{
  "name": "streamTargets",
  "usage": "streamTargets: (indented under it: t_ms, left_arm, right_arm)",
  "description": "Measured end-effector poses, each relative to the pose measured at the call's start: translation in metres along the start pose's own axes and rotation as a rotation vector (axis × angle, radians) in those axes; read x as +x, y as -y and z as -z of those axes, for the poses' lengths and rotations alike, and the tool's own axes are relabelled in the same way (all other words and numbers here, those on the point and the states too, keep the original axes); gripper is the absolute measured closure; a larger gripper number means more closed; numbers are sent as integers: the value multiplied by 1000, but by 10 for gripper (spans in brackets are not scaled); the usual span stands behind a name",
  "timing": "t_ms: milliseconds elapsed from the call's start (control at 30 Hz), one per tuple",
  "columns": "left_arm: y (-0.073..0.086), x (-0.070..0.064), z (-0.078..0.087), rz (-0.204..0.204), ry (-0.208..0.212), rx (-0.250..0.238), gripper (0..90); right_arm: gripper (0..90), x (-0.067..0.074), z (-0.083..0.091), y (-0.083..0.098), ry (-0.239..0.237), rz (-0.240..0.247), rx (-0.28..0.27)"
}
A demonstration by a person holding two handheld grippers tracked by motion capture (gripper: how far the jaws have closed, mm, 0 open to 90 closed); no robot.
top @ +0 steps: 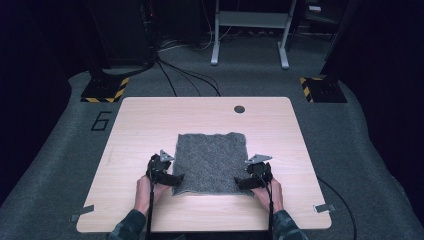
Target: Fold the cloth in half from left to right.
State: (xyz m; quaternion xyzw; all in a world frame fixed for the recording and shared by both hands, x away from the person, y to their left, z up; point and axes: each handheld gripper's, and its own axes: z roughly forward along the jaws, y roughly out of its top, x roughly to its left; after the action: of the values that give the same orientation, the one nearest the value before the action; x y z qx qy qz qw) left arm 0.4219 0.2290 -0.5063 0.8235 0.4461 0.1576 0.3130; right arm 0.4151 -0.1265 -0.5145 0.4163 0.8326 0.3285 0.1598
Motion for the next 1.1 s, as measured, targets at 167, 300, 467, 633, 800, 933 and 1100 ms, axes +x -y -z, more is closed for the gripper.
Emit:
streamTargets:
  t_ms: [167, 300, 467, 633, 800, 933, 1100]
  left_arm:
    - [-11, 19, 5, 73, 16, -30, 84]
    - [-21, 32, 3, 115, 14, -58, 88]
    - [-36, 47, -3, 139, 6, -67, 94]
    - [-50, 56, -11, 152, 7, -66, 95]
    - [-65, 61, -20, 166, 16, -75, 93]
    - [-73, 65, -27, 170, 16, -73, 98]
    - [-81, 70, -36, 182, 25, -53, 99]
  right_arm:
    - [77, 13, 9, -15, -39, 20, -40]
    - [78, 28, 8, -30, -88, 51, -50]
    - [94, 51, 2, -44, -132, 89, -64]
    - [95, 76, -4, -54, -170, 124, -65]
    - [95, 96, -11, -62, -199, 166, -71]
    - [99, 113, -18, -66, -233, 205, -50]
    - [104, 135, -27, -70, -268, 241, -48]
